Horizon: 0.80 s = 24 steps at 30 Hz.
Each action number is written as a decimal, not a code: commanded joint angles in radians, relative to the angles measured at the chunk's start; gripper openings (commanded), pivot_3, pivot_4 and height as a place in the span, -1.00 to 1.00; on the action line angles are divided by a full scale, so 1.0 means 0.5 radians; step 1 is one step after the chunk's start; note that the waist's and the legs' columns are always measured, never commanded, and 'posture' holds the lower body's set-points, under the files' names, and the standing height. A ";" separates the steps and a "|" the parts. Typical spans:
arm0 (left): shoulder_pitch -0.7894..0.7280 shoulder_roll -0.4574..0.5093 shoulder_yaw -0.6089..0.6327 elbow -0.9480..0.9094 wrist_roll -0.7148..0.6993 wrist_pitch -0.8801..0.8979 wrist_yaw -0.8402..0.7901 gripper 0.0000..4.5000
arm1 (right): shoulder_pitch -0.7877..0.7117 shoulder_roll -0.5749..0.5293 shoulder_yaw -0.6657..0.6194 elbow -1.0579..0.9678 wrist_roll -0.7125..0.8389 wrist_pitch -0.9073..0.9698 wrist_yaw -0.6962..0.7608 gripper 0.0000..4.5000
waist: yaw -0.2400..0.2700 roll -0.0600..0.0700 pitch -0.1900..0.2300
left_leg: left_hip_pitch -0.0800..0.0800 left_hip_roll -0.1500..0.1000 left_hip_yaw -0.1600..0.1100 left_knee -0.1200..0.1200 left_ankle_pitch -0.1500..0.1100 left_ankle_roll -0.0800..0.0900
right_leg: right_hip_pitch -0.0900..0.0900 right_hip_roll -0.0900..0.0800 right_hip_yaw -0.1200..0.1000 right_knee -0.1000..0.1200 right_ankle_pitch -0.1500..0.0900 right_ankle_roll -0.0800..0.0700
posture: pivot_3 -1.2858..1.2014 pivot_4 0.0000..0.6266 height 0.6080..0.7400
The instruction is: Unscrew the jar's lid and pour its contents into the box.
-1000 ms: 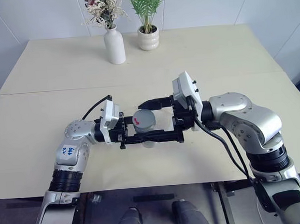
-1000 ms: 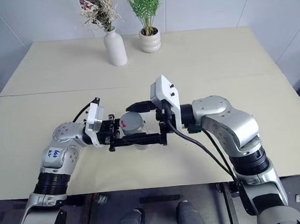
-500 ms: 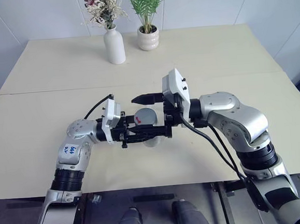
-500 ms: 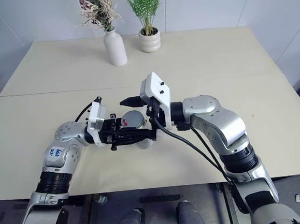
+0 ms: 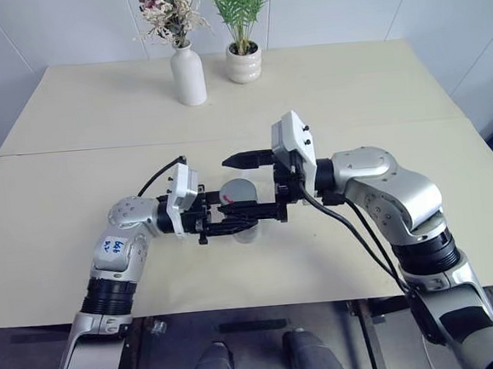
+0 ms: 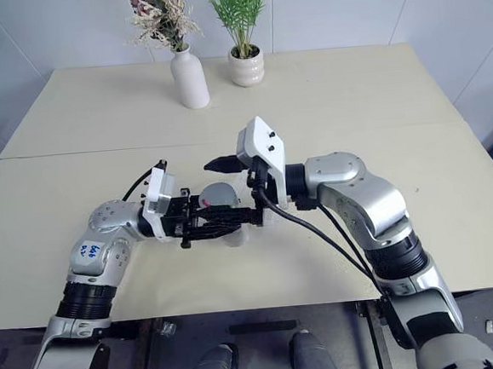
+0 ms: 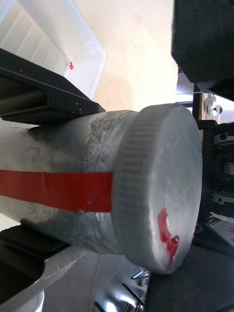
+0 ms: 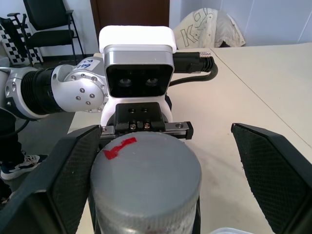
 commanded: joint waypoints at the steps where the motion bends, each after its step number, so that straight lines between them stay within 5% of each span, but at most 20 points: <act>1: -0.006 0.025 0.021 -0.082 -0.041 -0.014 -0.027 -0.05 | -0.024 -0.090 -0.115 0.008 0.002 -0.028 0.014 0.99 | 0.000 0.000 0.000 | 0.000 0.000 0.000 0.000 0.000 0.000 | 0.000 0.000 0.000 0.000 0.000 0.000 | 0.03 -0.52 1.00; 19: -0.001 0.063 0.048 -0.063 -0.040 -0.022 -0.029 -0.05 | 0.065 -0.372 -0.239 0.066 0.119 0.035 0.120 0.99 | -0.001 0.000 0.000 | 0.000 0.000 0.001 0.000 0.001 0.002 | 0.000 0.001 0.000 0.000 0.000 0.000 | 0.03 -0.52 1.00; 24: 0.012 0.079 0.052 -0.064 -0.028 -0.020 -0.022 -0.05 | 0.079 -0.384 -0.343 -0.068 0.379 0.225 0.195 0.99 | 0.001 0.000 0.000 | 0.000 0.000 0.000 -0.001 0.001 0.002 | 0.000 0.000 0.000 0.000 0.000 0.000 | 0.03 -0.52 1.00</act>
